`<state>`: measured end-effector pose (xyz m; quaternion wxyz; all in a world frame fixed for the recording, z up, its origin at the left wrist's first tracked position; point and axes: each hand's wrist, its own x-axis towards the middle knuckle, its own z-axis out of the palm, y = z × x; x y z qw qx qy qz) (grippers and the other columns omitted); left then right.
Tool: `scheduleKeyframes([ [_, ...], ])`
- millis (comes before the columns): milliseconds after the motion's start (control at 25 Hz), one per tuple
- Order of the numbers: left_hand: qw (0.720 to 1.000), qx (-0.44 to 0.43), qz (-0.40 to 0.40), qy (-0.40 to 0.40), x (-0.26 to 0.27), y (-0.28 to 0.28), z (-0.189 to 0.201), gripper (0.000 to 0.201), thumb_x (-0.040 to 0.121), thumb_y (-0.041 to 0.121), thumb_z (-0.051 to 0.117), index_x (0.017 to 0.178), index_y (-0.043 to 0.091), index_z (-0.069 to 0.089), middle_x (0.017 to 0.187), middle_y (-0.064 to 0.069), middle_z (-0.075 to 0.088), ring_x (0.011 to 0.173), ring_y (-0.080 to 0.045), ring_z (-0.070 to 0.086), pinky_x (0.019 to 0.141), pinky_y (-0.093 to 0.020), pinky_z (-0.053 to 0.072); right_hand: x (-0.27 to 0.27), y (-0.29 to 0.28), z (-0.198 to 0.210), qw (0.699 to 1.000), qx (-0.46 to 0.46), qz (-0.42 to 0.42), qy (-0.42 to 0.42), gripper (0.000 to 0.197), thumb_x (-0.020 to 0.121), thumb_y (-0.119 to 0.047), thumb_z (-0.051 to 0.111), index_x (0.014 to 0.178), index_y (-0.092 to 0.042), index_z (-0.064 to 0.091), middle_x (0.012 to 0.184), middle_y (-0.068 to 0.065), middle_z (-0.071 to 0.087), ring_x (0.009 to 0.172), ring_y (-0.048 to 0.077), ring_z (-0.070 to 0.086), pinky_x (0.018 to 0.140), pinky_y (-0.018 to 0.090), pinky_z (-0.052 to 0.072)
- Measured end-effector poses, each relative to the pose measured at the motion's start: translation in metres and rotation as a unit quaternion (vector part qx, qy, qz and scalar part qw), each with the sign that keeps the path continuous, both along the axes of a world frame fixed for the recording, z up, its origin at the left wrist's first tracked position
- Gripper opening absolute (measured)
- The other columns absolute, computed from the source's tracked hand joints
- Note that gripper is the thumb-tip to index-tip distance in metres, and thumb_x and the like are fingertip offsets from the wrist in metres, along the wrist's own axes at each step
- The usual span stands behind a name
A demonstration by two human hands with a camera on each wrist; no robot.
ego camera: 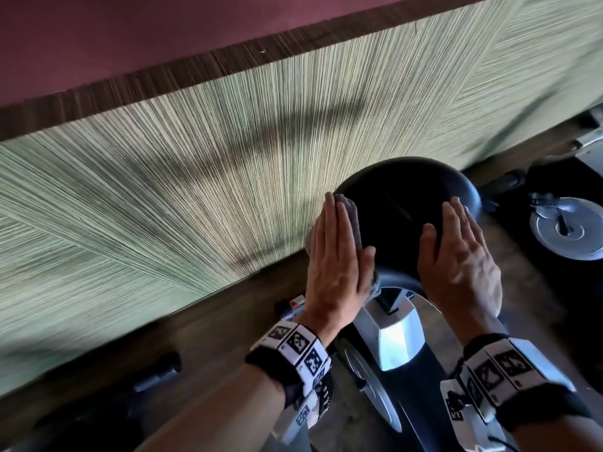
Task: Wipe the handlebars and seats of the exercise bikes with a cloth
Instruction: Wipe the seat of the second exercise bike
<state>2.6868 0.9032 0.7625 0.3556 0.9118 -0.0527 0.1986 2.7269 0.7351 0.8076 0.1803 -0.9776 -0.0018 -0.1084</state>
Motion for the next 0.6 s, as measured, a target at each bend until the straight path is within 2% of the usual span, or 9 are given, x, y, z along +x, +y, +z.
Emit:
scheduleKeyframes([
  [80, 1.000, -0.014, -0.003, -0.015, 0.013, 0.006, -0.005, 0.062, 0.106, 0.024, 0.035, 0.153, -0.015, 0.024, 0.164, -0.029, 0.020, 0.155, -0.035, 0.019, 0.123, -0.051, 0.026, 0.000, 0.001, 0.001, 1.000, 0.004, 0.000, -0.001, 0.063, 0.102, -0.044, 0.030, 0.153, -0.008, 0.040, 0.163, 0.008, 0.037, 0.152, 0.020, 0.030, 0.113, 0.044, 0.039],
  [200, 0.989, -0.099, 0.067, 0.091, 0.051, 0.017, 0.008, 0.066, 0.105, 0.040, 0.026, 0.155, -0.003, 0.034, 0.161, -0.021, 0.034, 0.149, -0.030, 0.034, 0.122, -0.044, 0.030, 0.000, 0.000, 0.001, 1.000, 0.004, 0.003, 0.002, 0.063, 0.102, -0.044, 0.030, 0.152, -0.007, 0.040, 0.162, 0.009, 0.037, 0.152, 0.022, 0.030, 0.113, 0.045, 0.038],
  [280, 0.977, -0.129, 0.102, 0.135, 0.050, 0.011, 0.013, 0.069, 0.104, 0.043, 0.023, 0.156, -0.001, 0.031, 0.161, -0.019, 0.035, 0.149, -0.029, 0.034, 0.122, -0.042, 0.030, -0.001, 0.001, 0.002, 1.000, 0.004, 0.002, 0.003, 0.063, 0.102, -0.044, 0.030, 0.153, -0.008, 0.040, 0.163, 0.009, 0.037, 0.152, 0.021, 0.030, 0.113, 0.045, 0.038],
  [400, 0.996, -0.013, 0.064, 0.055, 0.013, -0.002, 0.009, 0.065, 0.107, 0.035, 0.026, 0.157, -0.007, 0.022, 0.167, -0.021, 0.020, 0.157, -0.029, 0.016, 0.126, -0.044, 0.021, -0.001, 0.001, 0.001, 1.000, 0.002, 0.002, -0.002, 0.061, 0.103, -0.043, 0.031, 0.152, -0.008, 0.040, 0.162, 0.009, 0.038, 0.152, 0.022, 0.031, 0.112, 0.045, 0.040],
  [480, 0.999, 0.035, 0.008, 0.026, 0.011, 0.007, 0.003, 0.063, 0.107, 0.030, 0.027, 0.156, -0.009, 0.023, 0.166, -0.024, 0.018, 0.157, -0.030, 0.015, 0.126, -0.045, 0.020, 0.000, 0.001, 0.000, 1.000, 0.003, 0.003, -0.005, 0.061, 0.103, -0.042, 0.031, 0.151, -0.007, 0.041, 0.162, 0.010, 0.039, 0.152, 0.022, 0.031, 0.113, 0.045, 0.039],
  [520, 0.999, 0.029, -0.007, 0.031, 0.021, 0.014, 0.006, 0.061, 0.107, 0.029, 0.027, 0.155, -0.008, 0.026, 0.164, -0.024, 0.024, 0.155, -0.031, 0.020, 0.126, -0.044, 0.022, 0.000, 0.001, -0.001, 1.000, 0.004, 0.004, -0.007, 0.061, 0.103, -0.042, 0.032, 0.151, -0.006, 0.041, 0.161, 0.011, 0.039, 0.152, 0.023, 0.031, 0.114, 0.045, 0.038],
  [560, 0.998, -0.010, -0.012, 0.064, 0.036, 0.020, 0.009, 0.058, 0.107, 0.030, 0.027, 0.153, -0.005, 0.033, 0.159, -0.024, 0.036, 0.150, -0.032, 0.033, 0.123, -0.045, 0.029, 0.001, 0.001, -0.001, 1.000, 0.006, 0.005, -0.009, 0.060, 0.104, -0.041, 0.033, 0.151, -0.005, 0.041, 0.161, 0.011, 0.039, 0.151, 0.023, 0.032, 0.115, 0.045, 0.037],
  [600, 0.993, -0.065, 0.000, 0.097, 0.051, 0.024, 0.015, 0.051, 0.107, 0.031, 0.027, 0.145, 0.001, 0.044, 0.145, -0.021, 0.052, 0.135, -0.032, 0.051, 0.115, -0.048, 0.040, 0.002, 0.000, -0.002, 1.000, 0.007, 0.006, -0.011, 0.058, 0.105, -0.039, 0.034, 0.150, -0.005, 0.041, 0.161, 0.012, 0.040, 0.151, 0.024, 0.032, 0.115, 0.045, 0.037],
])
